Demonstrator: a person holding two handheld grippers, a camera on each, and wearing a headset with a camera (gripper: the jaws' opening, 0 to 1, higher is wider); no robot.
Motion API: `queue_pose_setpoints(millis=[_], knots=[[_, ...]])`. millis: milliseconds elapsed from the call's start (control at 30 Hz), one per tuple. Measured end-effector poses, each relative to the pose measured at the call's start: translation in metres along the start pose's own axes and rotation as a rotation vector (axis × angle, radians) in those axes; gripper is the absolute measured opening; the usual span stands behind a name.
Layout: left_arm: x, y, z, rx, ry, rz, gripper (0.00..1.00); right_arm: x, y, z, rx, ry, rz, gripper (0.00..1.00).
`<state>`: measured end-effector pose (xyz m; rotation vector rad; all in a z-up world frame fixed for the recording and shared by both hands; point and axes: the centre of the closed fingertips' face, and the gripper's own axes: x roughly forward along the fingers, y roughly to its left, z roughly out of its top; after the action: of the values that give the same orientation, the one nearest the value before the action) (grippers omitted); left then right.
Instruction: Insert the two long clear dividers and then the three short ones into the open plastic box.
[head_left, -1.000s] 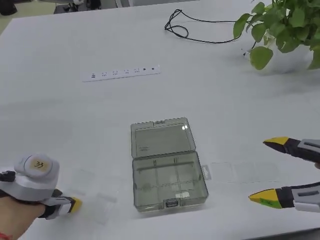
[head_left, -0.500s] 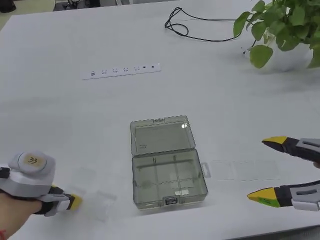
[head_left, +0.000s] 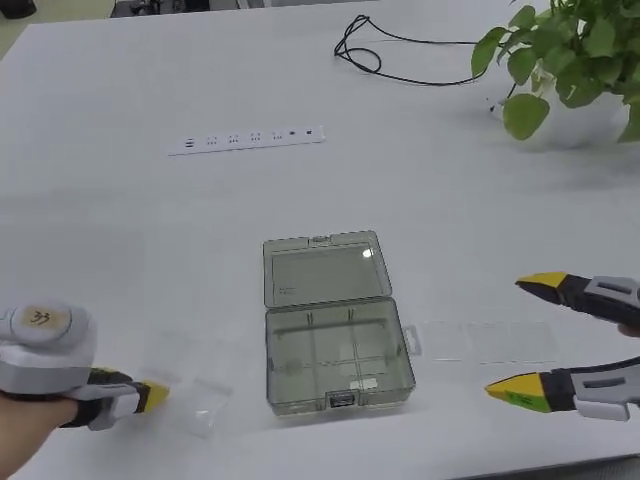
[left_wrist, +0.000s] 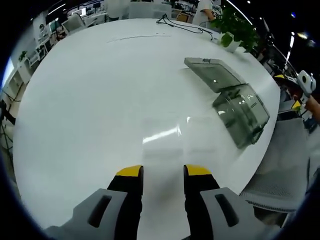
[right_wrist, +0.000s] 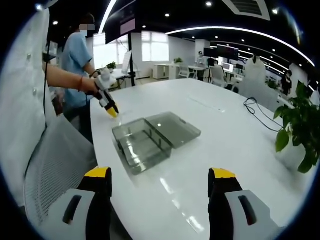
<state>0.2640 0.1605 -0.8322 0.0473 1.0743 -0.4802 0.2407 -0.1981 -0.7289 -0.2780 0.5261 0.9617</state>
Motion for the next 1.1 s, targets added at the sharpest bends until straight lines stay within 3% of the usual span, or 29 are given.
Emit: queue_pose_setpoints(millis=[200,433,467,767,1100], knots=[[-0.012,-0.008,0.013,-0.048,-0.077,-0.036,0.30,0.002,-0.001,0.013,0.011,-0.030,-0.008,0.77],[-0.027,-0.030,0.038,-0.075,-0.179,-0.092,0.30,0.004,-0.004,0.038,0.052,-0.093,-0.024,0.73],[-0.030,-0.037,0.044,-0.088,-0.208,-0.115,0.30,0.004,-0.004,0.044,0.069,-0.104,-0.027,0.72],[-0.042,-0.079,0.075,-0.105,-0.317,-0.227,0.30,0.011,0.003,0.082,0.142,-0.170,-0.022,0.62],[-0.049,-0.134,0.102,-0.103,-0.400,-0.355,0.30,0.031,0.022,0.114,0.220,-0.207,-0.012,0.51]])
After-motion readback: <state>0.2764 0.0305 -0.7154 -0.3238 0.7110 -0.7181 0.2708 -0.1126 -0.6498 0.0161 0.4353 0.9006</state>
